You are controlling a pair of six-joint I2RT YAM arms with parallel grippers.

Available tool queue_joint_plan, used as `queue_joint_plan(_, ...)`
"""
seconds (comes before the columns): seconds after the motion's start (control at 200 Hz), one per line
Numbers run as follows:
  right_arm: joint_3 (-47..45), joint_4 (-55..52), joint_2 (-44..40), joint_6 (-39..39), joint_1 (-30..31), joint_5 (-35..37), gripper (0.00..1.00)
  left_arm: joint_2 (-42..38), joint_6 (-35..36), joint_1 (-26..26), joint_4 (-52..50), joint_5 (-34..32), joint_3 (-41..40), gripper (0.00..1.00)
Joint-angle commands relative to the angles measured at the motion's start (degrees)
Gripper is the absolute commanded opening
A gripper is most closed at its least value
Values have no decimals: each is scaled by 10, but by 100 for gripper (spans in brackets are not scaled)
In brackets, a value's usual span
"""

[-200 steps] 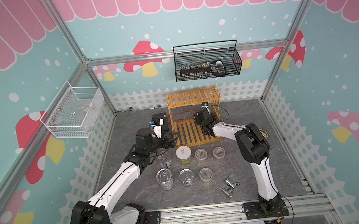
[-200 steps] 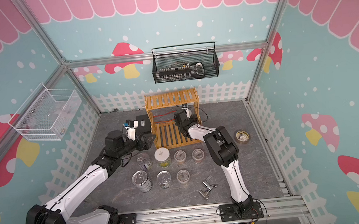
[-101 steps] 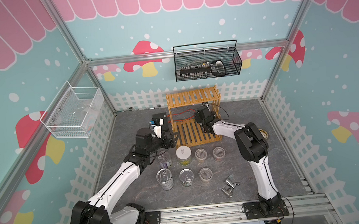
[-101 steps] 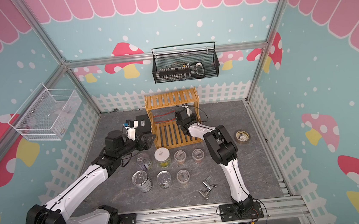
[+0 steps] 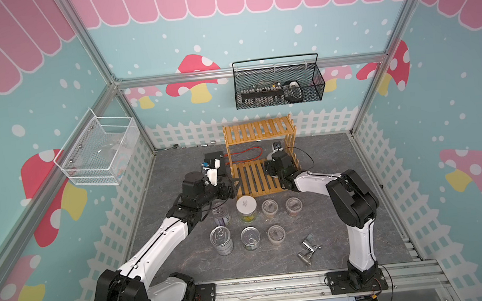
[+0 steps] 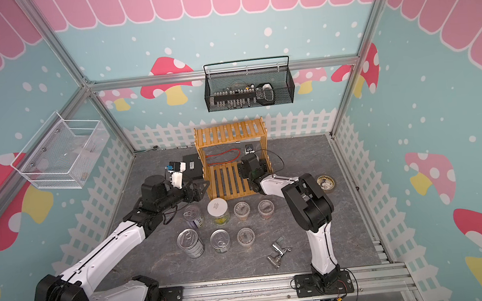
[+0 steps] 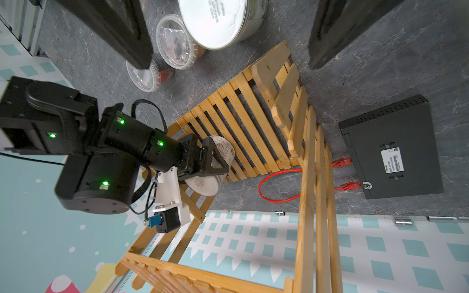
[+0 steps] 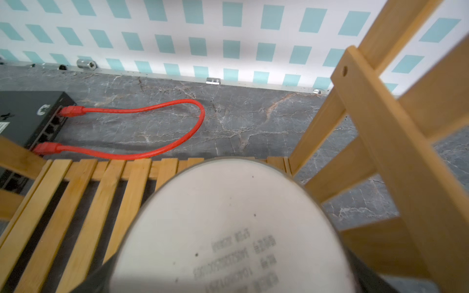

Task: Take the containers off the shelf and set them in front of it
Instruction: 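Pick up a container from the shelf, then place the container at the center of the board.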

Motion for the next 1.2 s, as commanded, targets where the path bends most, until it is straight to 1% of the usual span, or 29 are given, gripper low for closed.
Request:
queue_joint_plan(0.0, -45, 63, -73, -27, 13, -31, 68, -1, 6, -3, 8, 8, -6, 99)
queue_joint_plan(0.165, -118, 74, -158, -52, 41, -52, 67, -1, 6, -2, 7, 7, -5, 99)
queue_joint_plan(0.26, -164, 71, -218, -71, 69, -54, 67, -4, 6, -2, 7, 6, -5, 99)
queue_joint_plan(0.42, -239, 33, -345, -89, 133, -59, 67, -5, 6, -4, 7, 6, -5, 99)
queue_joint_plan(0.505, -274, -4, -415, -77, 158, -63, 68, -4, 5, -4, 7, 7, -5, 99)
queue_joint_plan(0.6, -300, -81, -475, -47, 178, -41, 67, -5, 5, -7, 7, 6, -5, 99)
queue_joint_plan(0.715, -324, -187, -540, 8, 203, 10, 67, -8, 4, -12, 7, 3, -10, 99)
queue_joint_plan(0.891, -345, -321, -610, 92, 242, 58, 68, -11, 0, -24, 7, -2, -16, 99)
queue_joint_plan(1.021, -359, -382, -640, 150, 266, 84, 68, -18, -4, -34, 7, -6, -24, 99)
queue_joint_plan(1.186, -401, -389, -662, 195, 284, 93, 68, -30, -12, -44, 7, -14, -39, 99)
queue_joint_plan(1.191, -402, -389, -662, 196, 285, 93, 68, -31, -12, -51, 6, -14, -39, 99)
